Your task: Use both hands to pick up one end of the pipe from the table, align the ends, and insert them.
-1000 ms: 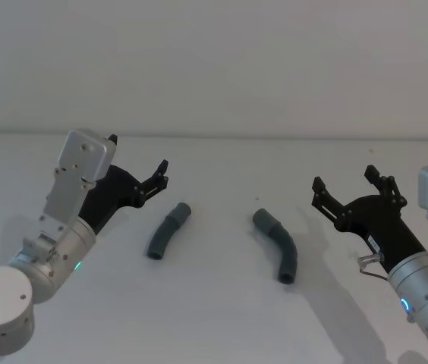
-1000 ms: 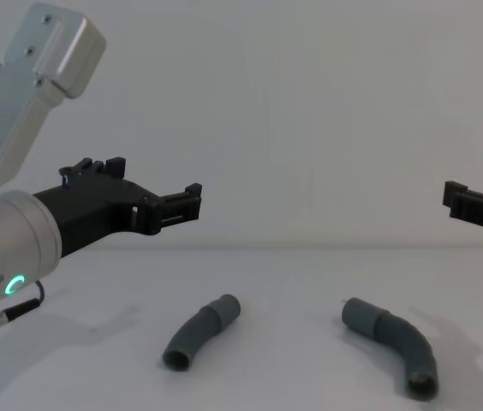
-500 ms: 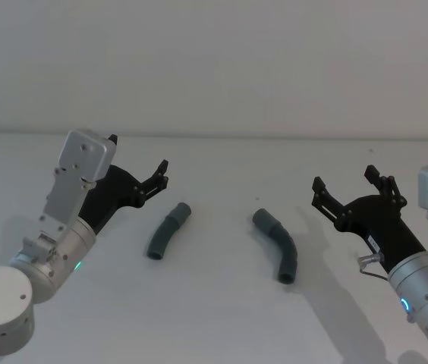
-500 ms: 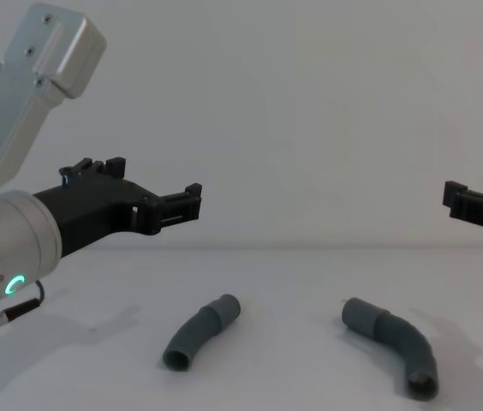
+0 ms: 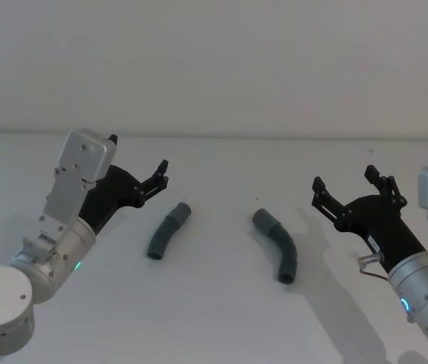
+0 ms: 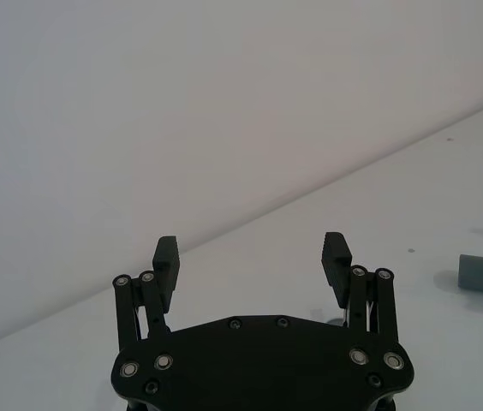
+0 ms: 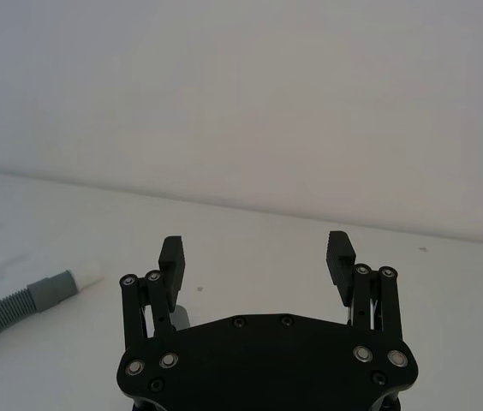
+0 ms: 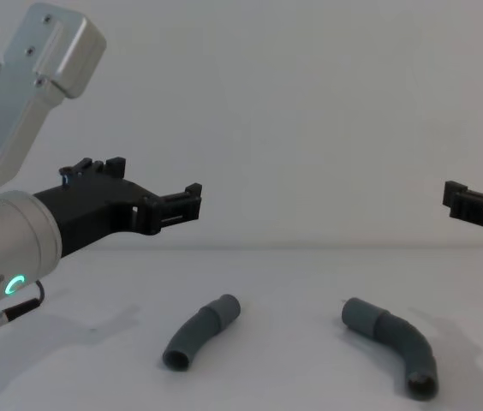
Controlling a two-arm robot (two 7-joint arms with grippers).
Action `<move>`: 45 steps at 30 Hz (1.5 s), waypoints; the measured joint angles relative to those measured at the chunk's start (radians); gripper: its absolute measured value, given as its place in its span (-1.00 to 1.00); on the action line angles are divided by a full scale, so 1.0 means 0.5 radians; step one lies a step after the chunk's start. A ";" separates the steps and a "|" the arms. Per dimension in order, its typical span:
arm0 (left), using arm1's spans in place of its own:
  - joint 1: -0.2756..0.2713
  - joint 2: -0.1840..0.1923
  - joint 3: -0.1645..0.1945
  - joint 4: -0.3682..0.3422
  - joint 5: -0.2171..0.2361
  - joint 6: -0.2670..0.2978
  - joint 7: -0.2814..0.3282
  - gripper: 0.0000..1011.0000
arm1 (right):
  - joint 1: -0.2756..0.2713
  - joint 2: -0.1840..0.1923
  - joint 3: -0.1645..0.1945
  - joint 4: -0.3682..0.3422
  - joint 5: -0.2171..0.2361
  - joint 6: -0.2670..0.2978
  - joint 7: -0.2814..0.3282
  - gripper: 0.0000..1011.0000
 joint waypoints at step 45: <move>-0.031 0.006 -0.005 0.036 -0.013 0.000 -0.050 0.98 | 0.013 -0.007 -0.010 0.008 -0.019 0.000 -0.002 0.98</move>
